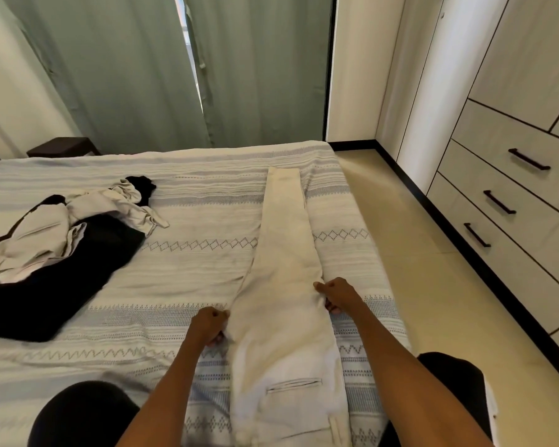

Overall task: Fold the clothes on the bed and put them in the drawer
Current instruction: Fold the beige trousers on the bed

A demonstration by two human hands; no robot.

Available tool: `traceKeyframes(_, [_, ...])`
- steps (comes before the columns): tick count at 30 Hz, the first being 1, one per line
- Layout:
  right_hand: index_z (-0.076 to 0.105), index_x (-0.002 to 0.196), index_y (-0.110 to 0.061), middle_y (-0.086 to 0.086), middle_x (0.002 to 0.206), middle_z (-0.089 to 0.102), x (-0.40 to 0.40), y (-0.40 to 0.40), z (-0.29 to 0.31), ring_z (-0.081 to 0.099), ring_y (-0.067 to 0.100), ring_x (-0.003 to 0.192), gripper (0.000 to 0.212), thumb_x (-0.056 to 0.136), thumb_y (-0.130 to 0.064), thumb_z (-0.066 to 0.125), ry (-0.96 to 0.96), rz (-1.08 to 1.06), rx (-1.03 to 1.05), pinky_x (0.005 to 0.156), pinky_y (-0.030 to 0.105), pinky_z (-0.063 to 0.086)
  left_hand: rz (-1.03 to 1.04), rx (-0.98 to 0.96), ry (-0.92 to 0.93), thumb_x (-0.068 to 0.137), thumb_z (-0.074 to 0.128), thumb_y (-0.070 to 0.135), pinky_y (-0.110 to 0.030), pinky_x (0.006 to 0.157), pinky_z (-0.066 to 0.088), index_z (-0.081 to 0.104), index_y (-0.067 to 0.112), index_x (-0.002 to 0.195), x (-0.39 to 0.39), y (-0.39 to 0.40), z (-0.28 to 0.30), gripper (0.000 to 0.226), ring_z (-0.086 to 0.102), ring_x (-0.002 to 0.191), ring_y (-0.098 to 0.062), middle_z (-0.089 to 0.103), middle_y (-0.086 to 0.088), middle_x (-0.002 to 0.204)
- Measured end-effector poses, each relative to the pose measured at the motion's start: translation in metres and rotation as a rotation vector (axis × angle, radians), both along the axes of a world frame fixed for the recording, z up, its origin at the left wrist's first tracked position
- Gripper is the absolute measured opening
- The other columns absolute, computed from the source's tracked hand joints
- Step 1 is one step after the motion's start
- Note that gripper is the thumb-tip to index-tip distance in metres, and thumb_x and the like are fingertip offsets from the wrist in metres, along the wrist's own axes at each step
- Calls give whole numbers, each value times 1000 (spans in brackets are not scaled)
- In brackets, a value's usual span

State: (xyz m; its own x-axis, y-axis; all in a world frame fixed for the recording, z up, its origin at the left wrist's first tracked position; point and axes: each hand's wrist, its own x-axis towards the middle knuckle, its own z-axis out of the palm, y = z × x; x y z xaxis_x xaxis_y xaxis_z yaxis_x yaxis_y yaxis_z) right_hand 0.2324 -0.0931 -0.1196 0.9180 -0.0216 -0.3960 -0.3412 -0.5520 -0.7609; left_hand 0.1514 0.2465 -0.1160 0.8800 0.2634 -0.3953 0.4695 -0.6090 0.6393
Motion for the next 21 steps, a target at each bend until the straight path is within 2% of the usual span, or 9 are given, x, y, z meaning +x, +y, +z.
traceKeyframes(2, [66, 81, -6, 12, 70, 68, -8, 3, 6, 65, 22, 59, 34, 88, -39, 75, 29, 75, 13, 53, 29, 52, 5, -79, -3, 94, 67, 32, -26, 48, 49, 66, 2, 77, -9, 0, 2, 35, 62, 46, -21, 67, -11, 57])
traceKeyframes(4, [69, 97, -2, 13, 79, 68, -15, 6, 12, 64, 21, 63, 22, 88, -21, 73, 69, 138, 34, 54, 28, 51, 64, -203, -5, 95, 66, 21, -29, 44, 52, 65, -8, 88, -17, 0, 4, 30, 63, 45, -22, 68, -16, 60])
traceKeyframes(6, [68, 97, 0, 10, 74, 65, -25, 6, 15, 60, 20, 60, 14, 87, -11, 66, 63, 110, 55, 48, 24, 46, 145, -317, -3, 98, 61, 12, -30, 43, 54, 61, -13, 94, -22, -1, 5, 26, 64, 46, -24, 67, -21, 62])
traceKeyframes(9, [66, 101, -10, 9, 86, 68, -36, 6, 3, 64, 22, 70, 21, 88, -26, 67, -36, -5, 30, 53, 25, 45, 224, -380, -45, 100, 55, 9, -30, 42, 53, 61, -8, 92, -24, -5, -4, 20, 61, 44, -25, 65, -21, 59])
traceKeyframes(12, [62, 92, -14, 8, 91, 66, -49, 6, -7, 61, 18, 72, 27, 93, -40, 66, -35, 27, -48, 66, 33, 48, 263, -365, -112, 99, 56, 14, -31, 47, 52, 63, -6, 88, -27, -8, -14, 24, 56, 42, -24, 64, -23, 58])
traceKeyframes(14, [57, 117, -12, 11, 109, 62, -64, 6, -5, 61, 23, 88, 40, 94, -45, 64, -2, 21, -73, 73, 35, 47, 236, -360, -126, 96, 63, 20, -29, 46, 49, 65, -5, 81, -31, -9, -15, 29, 54, 41, -22, 63, -20, 57])
traceKeyframes(15, [50, 131, -10, 14, 121, 60, -70, 5, -4, 61, 26, 98, 52, 95, -45, 63, 27, 8, -66, 75, 33, 45, 225, -368, -117, 93, 67, 21, -27, 44, 48, 66, -4, 79, -31, -9, -16, 28, 52, 40, -21, 61, -18, 55])
traceKeyframes(17, [40, 143, -10, 18, 132, 56, -81, 4, -4, 61, 30, 101, 61, 96, -41, 64, 41, 11, -80, 72, 32, 47, 220, -371, -95, 89, 71, 17, -27, 43, 46, 66, -4, 81, -30, -8, -15, 23, 51, 39, -20, 59, -15, 53])
traceKeyframes(21, [39, 138, -12, 21, 128, 60, -96, 6, -13, 61, 36, 109, 55, 95, -36, 65, -35, 26, -195, 89, 40, 50, 265, -302, -112, 86, 72, 16, -32, 48, 51, 66, -8, 90, -28, -6, -24, 25, 57, 45, -24, 64, -17, 63])
